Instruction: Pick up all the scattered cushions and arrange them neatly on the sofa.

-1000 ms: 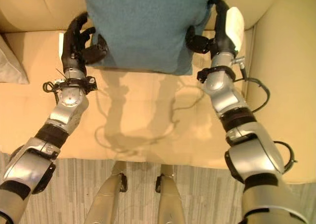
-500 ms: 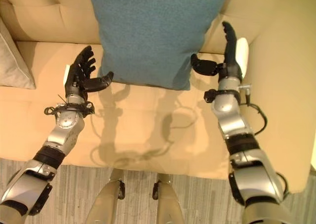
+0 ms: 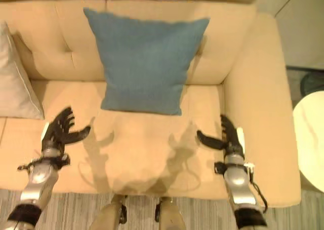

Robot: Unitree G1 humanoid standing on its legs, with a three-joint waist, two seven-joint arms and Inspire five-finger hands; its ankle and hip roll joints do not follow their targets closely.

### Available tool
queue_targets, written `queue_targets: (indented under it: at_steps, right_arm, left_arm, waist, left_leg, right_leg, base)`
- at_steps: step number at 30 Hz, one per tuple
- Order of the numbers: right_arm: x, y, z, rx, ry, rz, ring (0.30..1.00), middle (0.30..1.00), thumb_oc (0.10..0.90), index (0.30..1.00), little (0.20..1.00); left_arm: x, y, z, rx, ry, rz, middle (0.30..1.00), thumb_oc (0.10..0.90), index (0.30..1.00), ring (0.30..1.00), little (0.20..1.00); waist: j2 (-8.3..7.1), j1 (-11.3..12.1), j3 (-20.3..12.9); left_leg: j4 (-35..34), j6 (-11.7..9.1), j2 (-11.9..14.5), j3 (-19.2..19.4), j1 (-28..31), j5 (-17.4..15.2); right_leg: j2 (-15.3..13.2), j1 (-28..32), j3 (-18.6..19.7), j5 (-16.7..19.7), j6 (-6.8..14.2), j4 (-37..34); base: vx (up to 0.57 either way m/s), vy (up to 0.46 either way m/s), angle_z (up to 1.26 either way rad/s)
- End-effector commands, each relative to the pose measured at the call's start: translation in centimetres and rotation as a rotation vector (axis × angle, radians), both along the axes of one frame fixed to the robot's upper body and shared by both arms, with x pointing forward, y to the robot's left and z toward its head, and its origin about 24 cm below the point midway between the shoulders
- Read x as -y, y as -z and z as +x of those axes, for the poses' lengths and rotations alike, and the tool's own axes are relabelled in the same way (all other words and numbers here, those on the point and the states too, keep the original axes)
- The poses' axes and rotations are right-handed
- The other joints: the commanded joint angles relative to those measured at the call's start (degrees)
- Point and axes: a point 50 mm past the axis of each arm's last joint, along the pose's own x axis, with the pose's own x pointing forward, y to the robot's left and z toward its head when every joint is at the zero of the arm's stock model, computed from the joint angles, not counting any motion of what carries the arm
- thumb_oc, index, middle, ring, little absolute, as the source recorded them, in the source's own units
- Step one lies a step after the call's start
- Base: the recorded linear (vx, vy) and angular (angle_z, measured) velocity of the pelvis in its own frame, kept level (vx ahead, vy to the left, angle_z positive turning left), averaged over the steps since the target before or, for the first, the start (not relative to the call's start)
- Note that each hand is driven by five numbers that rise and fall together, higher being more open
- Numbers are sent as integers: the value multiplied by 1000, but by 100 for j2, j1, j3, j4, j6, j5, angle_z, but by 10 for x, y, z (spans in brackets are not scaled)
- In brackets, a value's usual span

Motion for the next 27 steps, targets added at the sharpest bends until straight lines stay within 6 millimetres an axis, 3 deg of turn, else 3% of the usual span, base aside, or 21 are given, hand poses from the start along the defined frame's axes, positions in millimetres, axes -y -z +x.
queue_targets:
  at_steps: [1,2,3,4,5,7,8,11,15,17,20,21,24,25,27]
  right_arm:
    - [12,18,-29,-75,9,-20,900,900,800,900,900]
    - [12,18,-29,-74,9,-19,900,900,800,900,900]
    - [12,27,-37,-121,14,-8,900,900,800,900,900]
    - [8,46,-52,-217,3,5,900,900,800,900,900]
    - [8,46,-52,-217,3,5,900,900,800,900,900]
    - [3,63,-67,-310,-17,11,900,900,800,900,900]
    - [-2,78,-79,-390,-28,30,900,900,800,900,900]
    - [-9,93,-91,-473,-42,43,900,900,800,900,900]
    - [-11,110,-103,-596,-37,28,900,900,800,900,900]
    - [-9,115,-104,-655,-45,-2,900,900,800,900,900]
    - [-6,118,-106,-702,-32,-28,900,900,800,900,900]
    - [-7,125,-112,-775,-35,-48,900,900,800,900,900]
    - [-8,127,-111,-804,-50,-79,900,900,800,900,900]
    - [-11,127,-108,-807,-57,-80,900,900,800,900,900]
    - [-14,130,-110,-832,-68,-87,900,900,800,900,900]
  left_arm:
    - [-11,32,-33,-174,-5,75,900,800,900,900,900]
    - [-11,32,-32,-173,-5,75,900,800,900,900,900]
    - [-15,45,-46,-243,-23,81,900,800,900,900,900]
    - [-16,69,-72,-384,-55,63,900,800,900,900,900]
    - [-16,69,-72,-384,-55,63,900,800,900,900,900]
    - [-16,92,-100,-541,-62,84,900,800,900,900,900]
    - [-12,110,-127,-681,-71,71,900,800,900,900,900]
    - [-8,123,-147,-795,-88,61,900,800,900,900,900]
    - [-1,129,-145,-839,-57,72,900,800,900,900,900]
    - [4,129,-136,-832,-23,81,900,800,900,900,900]
    - [14,131,-128,-814,-13,54,900,800,900,900,900]
    - [25,133,-122,-808,21,45,900,800,900,900,900]
    - [27,132,-115,-800,38,58,900,800,900,900,900]
    - [27,130,-107,-779,47,76,900,800,900,900,900]
    - [25,130,-108,-795,46,93,900,800,900,900,900]
  waist:
    - [-197,158,-973]
    - [-200,155,-975]
    - [-201,161,-998]
    - [-198,172,-1022]
    - [-197,171,-1007]
    - [-211,176,-1013]
    - [-215,179,-1028]
    - [-228,170,-965]
    - [-269,206,-834]
    - [-433,244,-697]
    - [-479,165,-693]
    - [-367,52,-800]
    - [-382,44,-784]
    - [-441,51,-697]
    - [-483,86,-646]
  left_leg:
    - [23,-162,-16,184,361,-383]
    - [23,-159,-20,183,348,-365]
    - [23,-147,-12,193,450,-390]
    - [23,-140,9,211,633,-420]
    - [23,-141,10,211,651,-424]
    - [23,-135,33,218,852,-465]
    - [23,-122,55,216,1009,-492]
    - [23,-142,108,170,1153,-497]
    - [173,-159,187,82,1126,-420]
    - [1144,-107,59,-60,874,-974]
    - [1856,-65,69,-127,1035,-1356]
    - [1343,-88,7,-297,1620,-1599]
    - [1086,1,-120,-331,1706,-1752]
    - [1110,93,-286,-409,1648,-1772]
    - [936,229,-467,-427,1666,-1759]
  right_leg:
    - [-169,390,-338,-445,266,34]
    - [-173,378,-339,-432,265,34]
    - [-165,493,-345,-461,260,34]
    - [-144,680,-362,-511,242,34]
    - [-143,699,-362,-514,242,34]
    - [-113,932,-370,-579,220,34]
    - [-77,1096,-361,-636,189,34]
    - [-2,1281,-338,-720,129,34]
    - [74,1373,-365,-825,45,34]
    - [-74,1313,-368,-696,14,34]
    - [-195,1123,-410,-540,26,34]
    - [-244,887,-433,-306,111,117]
    - [-358,728,-428,-212,166,240]
    - [-496,576,-375,-87,243,372]
    - [-665,407,-342,57,369,403]
  base:
    - [61,-2,-3]
    - [68,-6,0]
    - [40,-8,2]
    - [49,-9,1]
    - [40,-19,1]
    - [17,-20,1]
    - [26,-42,3]
    - [-10,-59,2]
    - [-123,-64,24]
    - [-297,-31,20]
    - [-282,157,29]
    - [-264,331,14]
    - [-179,249,21]
    - [-284,319,12]
    - [-295,310,-26]
